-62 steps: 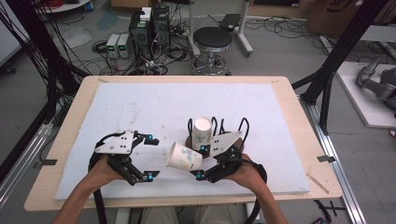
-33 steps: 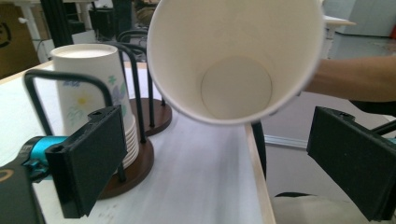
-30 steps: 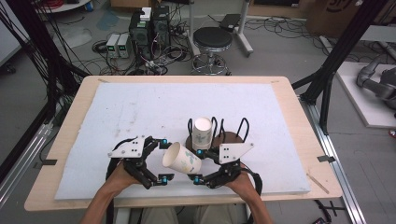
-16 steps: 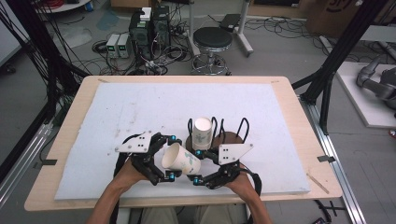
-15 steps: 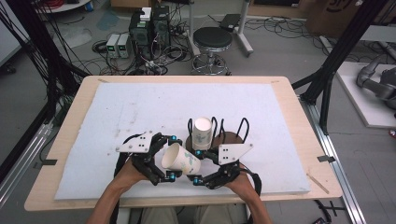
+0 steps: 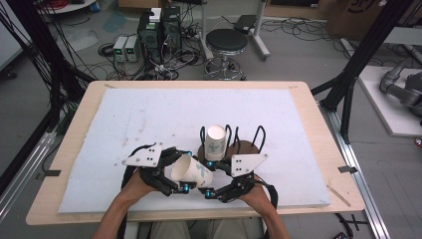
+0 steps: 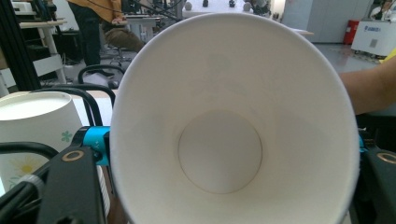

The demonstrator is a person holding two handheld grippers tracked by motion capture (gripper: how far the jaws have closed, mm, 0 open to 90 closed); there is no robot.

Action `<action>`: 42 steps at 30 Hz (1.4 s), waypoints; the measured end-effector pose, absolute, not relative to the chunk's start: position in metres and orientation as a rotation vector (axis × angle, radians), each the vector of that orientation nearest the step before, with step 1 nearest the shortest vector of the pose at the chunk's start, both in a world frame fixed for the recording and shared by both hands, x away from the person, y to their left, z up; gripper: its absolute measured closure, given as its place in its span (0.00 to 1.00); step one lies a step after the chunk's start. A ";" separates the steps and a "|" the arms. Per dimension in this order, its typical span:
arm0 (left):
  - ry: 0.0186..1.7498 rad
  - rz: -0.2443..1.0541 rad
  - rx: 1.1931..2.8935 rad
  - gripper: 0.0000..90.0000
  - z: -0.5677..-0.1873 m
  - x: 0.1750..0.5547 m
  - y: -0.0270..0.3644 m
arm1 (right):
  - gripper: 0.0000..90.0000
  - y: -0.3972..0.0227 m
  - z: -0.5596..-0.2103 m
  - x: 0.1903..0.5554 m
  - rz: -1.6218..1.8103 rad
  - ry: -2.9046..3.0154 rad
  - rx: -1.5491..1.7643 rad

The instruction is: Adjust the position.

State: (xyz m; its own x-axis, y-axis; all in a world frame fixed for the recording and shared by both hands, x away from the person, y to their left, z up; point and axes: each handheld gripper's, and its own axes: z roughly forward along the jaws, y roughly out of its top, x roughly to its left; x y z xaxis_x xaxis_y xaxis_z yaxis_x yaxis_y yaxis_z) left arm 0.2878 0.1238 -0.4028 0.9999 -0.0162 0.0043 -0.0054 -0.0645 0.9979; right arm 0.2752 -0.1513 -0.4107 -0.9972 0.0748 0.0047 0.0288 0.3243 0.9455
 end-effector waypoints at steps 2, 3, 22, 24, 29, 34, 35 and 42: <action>-0.019 -0.007 1.637 0.33 -0.403 0.288 0.124 | 0.42 -0.151 -0.411 0.275 1.796 2.524 0.096; -0.019 -0.007 1.637 0.33 -0.403 0.288 0.124 | 0.42 -0.151 -0.411 0.275 1.796 2.524 0.096; 0.019 0.040 1.672 0.33 -0.401 0.288 0.133 | 0.18 -0.143 -0.408 0.273 1.717 2.561 0.153; 0.031 0.048 1.689 0.33 -0.400 0.289 0.136 | 0.18 -0.146 -0.408 0.271 1.693 2.554 0.181; 0.060 0.081 1.795 0.33 -0.394 0.292 0.142 | 0.18 -0.165 -0.408 0.267 1.630 2.528 0.273; 0.094 0.119 1.883 0.33 -0.388 0.298 0.148 | 0.18 -0.184 -0.409 0.265 1.602 2.494 0.342; 0.099 0.127 1.902 0.33 -0.387 0.300 0.150 | 0.18 -0.188 -0.409 0.264 1.593 2.486 0.361; 0.141 0.166 1.998 0.33 -0.380 0.310 0.156 | 0.18 -0.219 -0.415 0.264 1.557 2.453 0.481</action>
